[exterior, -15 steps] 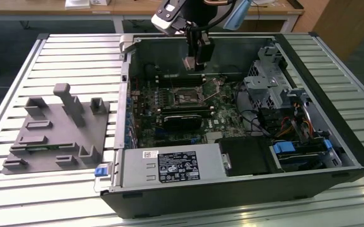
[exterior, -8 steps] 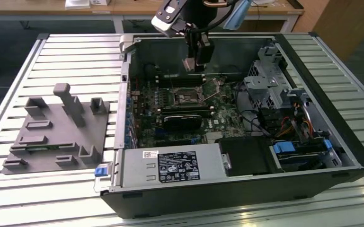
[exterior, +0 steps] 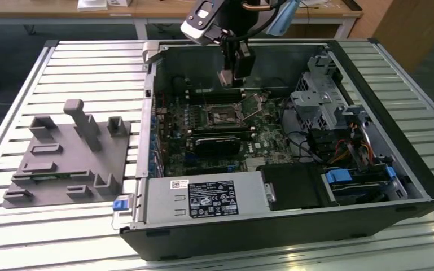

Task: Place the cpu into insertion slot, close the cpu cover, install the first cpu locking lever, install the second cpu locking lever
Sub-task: 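Place the cpu into insertion slot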

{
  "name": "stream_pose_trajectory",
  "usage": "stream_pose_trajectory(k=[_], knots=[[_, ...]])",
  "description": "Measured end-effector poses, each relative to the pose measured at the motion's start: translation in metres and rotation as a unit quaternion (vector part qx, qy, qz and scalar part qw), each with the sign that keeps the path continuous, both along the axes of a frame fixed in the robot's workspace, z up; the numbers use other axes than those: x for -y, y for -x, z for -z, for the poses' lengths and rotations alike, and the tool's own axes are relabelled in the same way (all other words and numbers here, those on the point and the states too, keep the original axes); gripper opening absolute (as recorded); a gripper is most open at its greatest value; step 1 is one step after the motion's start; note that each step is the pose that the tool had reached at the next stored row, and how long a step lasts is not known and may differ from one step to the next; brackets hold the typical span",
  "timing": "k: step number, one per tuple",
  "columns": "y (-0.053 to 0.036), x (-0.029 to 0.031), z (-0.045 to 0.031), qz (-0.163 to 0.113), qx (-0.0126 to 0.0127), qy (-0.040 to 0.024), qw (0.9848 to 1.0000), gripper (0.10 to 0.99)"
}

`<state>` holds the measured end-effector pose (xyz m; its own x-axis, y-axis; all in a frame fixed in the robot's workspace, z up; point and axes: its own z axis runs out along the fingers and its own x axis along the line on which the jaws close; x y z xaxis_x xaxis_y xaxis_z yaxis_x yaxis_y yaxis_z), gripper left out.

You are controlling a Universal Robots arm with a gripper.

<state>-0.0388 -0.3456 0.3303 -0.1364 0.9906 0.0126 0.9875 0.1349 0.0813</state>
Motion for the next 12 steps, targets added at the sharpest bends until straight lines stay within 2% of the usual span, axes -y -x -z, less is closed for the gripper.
stream_pose_trajectory(k=[12], knots=[[0.0000, 0.0000, 0.0051, 0.000, -0.0001, 0.0000, 1.0000, 0.541]])
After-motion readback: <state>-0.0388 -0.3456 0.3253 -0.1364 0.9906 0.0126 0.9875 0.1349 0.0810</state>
